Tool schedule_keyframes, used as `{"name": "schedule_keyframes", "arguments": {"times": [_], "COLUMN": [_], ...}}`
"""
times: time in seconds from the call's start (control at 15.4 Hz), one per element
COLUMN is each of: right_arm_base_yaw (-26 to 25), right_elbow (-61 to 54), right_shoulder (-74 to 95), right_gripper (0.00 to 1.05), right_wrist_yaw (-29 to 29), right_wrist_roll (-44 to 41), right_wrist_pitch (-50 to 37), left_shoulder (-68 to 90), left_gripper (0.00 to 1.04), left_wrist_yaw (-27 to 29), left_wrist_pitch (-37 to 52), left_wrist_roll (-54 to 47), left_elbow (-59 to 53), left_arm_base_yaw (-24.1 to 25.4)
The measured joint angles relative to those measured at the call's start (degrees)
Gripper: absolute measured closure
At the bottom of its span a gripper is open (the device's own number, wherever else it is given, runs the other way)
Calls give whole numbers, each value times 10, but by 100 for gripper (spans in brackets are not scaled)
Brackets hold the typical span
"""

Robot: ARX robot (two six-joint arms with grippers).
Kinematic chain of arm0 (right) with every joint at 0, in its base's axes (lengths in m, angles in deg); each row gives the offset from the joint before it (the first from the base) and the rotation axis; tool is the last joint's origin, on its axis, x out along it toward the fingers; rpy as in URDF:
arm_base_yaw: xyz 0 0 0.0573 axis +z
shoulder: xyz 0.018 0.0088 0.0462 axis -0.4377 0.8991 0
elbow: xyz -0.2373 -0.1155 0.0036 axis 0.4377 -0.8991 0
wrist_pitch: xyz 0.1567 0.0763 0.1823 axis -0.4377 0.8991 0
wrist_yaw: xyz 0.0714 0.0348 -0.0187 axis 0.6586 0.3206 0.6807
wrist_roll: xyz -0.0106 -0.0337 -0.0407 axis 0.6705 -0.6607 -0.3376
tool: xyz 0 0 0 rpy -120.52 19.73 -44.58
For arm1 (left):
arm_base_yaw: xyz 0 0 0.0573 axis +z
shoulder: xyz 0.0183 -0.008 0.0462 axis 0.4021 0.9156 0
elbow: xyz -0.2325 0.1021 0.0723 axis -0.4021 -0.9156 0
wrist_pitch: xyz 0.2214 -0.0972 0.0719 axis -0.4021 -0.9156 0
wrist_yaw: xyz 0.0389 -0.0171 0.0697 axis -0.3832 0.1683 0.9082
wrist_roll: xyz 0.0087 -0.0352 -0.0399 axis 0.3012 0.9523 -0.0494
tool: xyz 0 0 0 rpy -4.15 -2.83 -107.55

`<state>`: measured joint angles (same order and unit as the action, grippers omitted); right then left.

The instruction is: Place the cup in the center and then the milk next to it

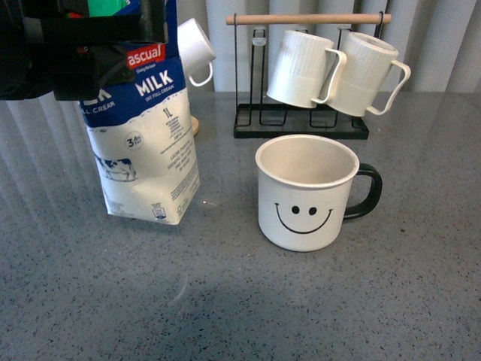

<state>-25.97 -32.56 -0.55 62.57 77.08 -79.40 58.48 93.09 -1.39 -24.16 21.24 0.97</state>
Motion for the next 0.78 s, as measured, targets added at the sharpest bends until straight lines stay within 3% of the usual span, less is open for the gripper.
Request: {"name": "schedule_keyframes", "arguments": {"times": [0.39,0.78], "right_arm_base_yaw": [0,0], "right_elbow": [0,0], "right_shoulder": [0,0], "right_gripper": [7,7], "right_wrist_yaw": [0,0], "right_wrist_roll": [0,0], "right_wrist_pitch": [0,0], "left_shoulder": [59,102], "left_gripper": [101,101], "left_wrist_yaw": [81,115], "left_wrist_pitch": [31,56], "left_wrist_roll": [34,69], "left_elbow": [26,33], "left_arm_base_yaw": [-73,-97]}}
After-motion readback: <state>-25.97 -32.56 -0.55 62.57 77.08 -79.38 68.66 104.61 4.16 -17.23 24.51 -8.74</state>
